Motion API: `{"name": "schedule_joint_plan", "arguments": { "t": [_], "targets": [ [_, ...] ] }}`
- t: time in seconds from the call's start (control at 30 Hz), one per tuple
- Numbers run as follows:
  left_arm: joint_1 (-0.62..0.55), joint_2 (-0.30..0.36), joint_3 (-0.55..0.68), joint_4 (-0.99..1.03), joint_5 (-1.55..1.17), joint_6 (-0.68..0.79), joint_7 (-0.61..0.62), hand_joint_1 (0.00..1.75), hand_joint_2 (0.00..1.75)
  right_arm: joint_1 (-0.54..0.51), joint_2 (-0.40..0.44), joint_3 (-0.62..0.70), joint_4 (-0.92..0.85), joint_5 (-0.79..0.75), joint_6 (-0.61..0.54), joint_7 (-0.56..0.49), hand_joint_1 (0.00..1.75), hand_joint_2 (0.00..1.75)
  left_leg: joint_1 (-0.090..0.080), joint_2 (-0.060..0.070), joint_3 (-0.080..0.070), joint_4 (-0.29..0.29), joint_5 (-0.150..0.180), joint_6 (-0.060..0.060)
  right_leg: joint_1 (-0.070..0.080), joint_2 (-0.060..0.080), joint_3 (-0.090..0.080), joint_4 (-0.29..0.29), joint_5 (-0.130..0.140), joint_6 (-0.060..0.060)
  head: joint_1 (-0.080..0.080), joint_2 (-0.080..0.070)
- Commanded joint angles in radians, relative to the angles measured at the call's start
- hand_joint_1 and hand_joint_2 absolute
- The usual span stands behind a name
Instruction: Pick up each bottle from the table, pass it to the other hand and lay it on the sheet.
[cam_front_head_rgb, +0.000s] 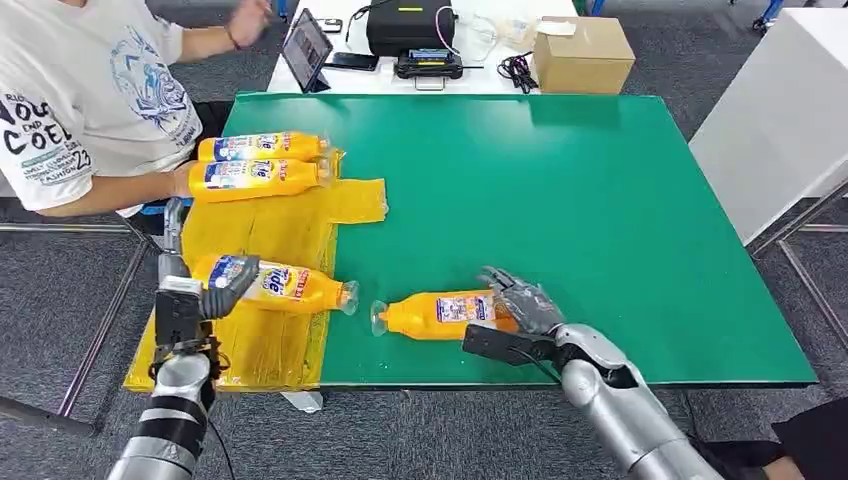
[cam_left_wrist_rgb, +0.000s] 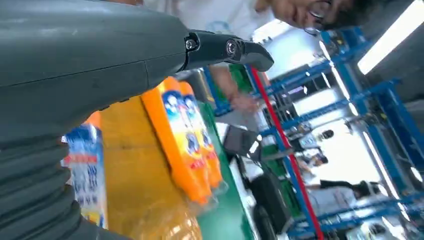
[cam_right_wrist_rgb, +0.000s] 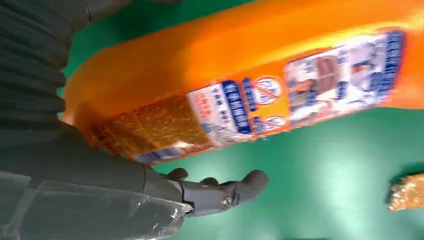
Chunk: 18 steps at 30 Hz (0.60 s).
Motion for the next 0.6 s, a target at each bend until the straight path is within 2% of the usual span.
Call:
{"name": "schedule_joint_plan", "arguments": {
  "t": [0.03, 0.27, 0.3, 0.33, 0.37, 0.6],
  "targets": [
    [-0.011, -0.003, -0.057, 0.003, 0.008, -0.013, -0.018, 0.00, 1.75, -0.023, -0.039, 0.086, 0.085, -0.002, -0.005, 0.008, 0.00, 1.75, 0.001, 0.001, 0.002, 0.000, -0.001, -0.001, 0.001, 0.000, 0.003, -0.001, -0.001, -0.002, 0.000, 0.000],
    [-0.032, -0.019, -0.087, 0.070, 0.007, -0.046, -0.018, 0.00, 1.75, 0.013, -0.044, 0.128, 0.126, -0.002, 0.005, 0.025, 0.00, 1.75, 0.001, 0.000, 0.004, -0.001, -0.001, -0.001, 0.002, -0.001, 0.004, -0.002, -0.001, -0.001, 0.000, 0.000],
    [-0.033, -0.024, -0.093, 0.067, 0.014, -0.055, -0.018, 0.00, 1.75, 0.011, -0.048, 0.137, 0.136, -0.001, 0.009, 0.024, 0.33, 1.75, 0.002, -0.001, 0.006, -0.001, -0.001, -0.001, 0.002, -0.003, 0.007, -0.003, -0.002, -0.002, 0.000, 0.000],
    [-0.033, -0.027, -0.101, 0.070, 0.013, -0.059, -0.018, 0.00, 1.75, 0.011, -0.049, 0.142, 0.142, 0.000, 0.009, 0.024, 1.34, 1.75, 0.002, -0.001, 0.005, -0.001, -0.001, -0.001, 0.002, -0.002, 0.005, -0.002, -0.001, -0.001, 0.000, 0.000],
    [-0.032, -0.035, -0.108, 0.066, 0.023, -0.070, -0.018, 0.00, 1.75, 0.016, -0.048, 0.145, 0.147, -0.005, 0.008, 0.018, 1.75, 1.75, 0.002, -0.001, 0.006, -0.001, -0.001, -0.002, 0.003, -0.003, 0.007, -0.003, -0.002, -0.002, 0.000, 0.000],
    [-0.051, -0.055, -0.138, 0.095, 0.043, -0.088, -0.018, 0.00, 1.75, 0.007, -0.101, 0.182, 0.125, -0.035, 0.059, 0.017, 1.75, 1.75, 0.002, 0.002, 0.008, -0.001, -0.001, -0.001, 0.002, -0.002, 0.007, -0.002, -0.001, -0.002, 0.000, 0.000]
  ]
}}
